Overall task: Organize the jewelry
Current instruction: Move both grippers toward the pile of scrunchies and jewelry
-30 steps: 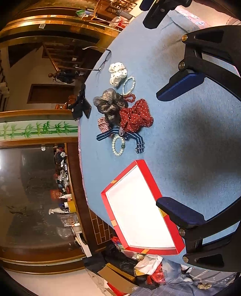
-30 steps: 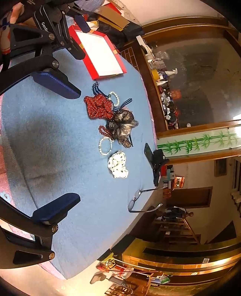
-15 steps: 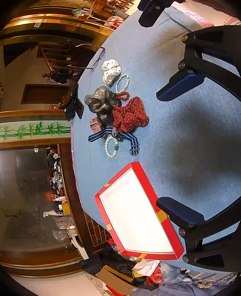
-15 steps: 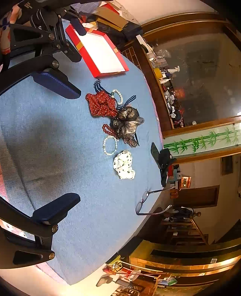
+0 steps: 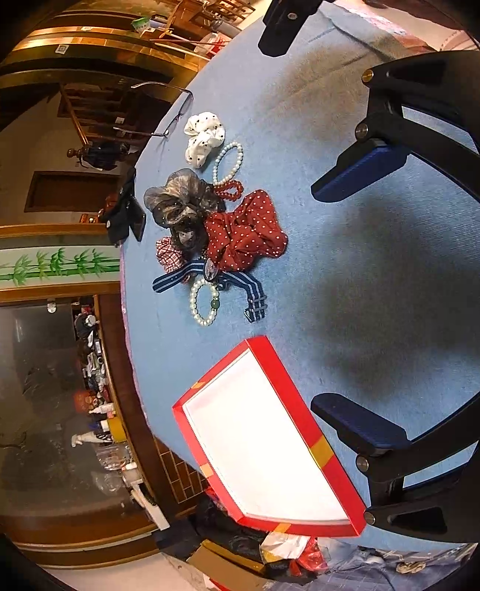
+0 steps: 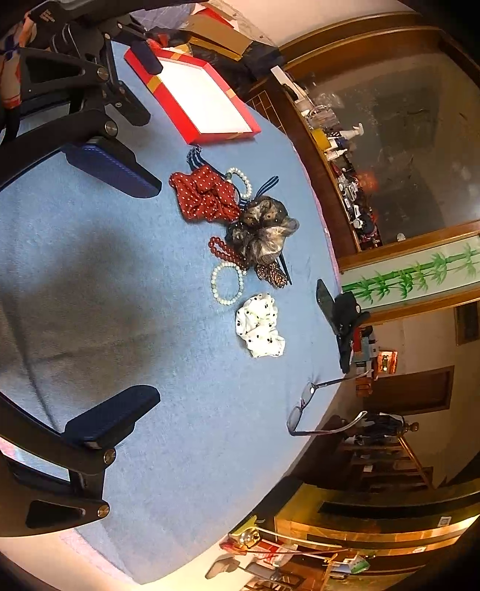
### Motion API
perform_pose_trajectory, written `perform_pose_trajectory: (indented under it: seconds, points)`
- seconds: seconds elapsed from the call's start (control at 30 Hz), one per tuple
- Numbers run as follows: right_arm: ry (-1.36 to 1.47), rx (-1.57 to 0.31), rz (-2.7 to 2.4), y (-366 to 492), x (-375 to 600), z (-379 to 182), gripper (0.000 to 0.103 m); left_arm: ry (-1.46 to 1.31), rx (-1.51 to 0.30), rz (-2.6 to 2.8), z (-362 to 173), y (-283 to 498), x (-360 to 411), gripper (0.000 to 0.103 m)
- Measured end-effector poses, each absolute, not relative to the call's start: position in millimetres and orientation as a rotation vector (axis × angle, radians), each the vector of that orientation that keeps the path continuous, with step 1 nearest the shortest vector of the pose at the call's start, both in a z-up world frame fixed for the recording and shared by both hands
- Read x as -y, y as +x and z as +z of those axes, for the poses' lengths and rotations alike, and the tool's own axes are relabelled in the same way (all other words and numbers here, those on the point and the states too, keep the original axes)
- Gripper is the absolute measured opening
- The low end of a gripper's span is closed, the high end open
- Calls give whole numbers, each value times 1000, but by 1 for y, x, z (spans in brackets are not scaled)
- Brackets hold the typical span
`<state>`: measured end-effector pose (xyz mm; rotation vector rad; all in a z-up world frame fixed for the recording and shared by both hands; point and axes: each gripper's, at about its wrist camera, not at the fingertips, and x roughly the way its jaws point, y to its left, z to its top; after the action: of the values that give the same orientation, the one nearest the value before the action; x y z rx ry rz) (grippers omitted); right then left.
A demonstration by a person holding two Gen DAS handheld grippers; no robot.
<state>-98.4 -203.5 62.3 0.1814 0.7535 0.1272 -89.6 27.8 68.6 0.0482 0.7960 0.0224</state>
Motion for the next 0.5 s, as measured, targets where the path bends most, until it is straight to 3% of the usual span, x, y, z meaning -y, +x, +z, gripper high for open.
perform_pose_trajectory:
  seconds: [0.5]
  points:
    - [318,-757,85,-18,247,77,100,-47,-873,-56,71,-25,-35,102]
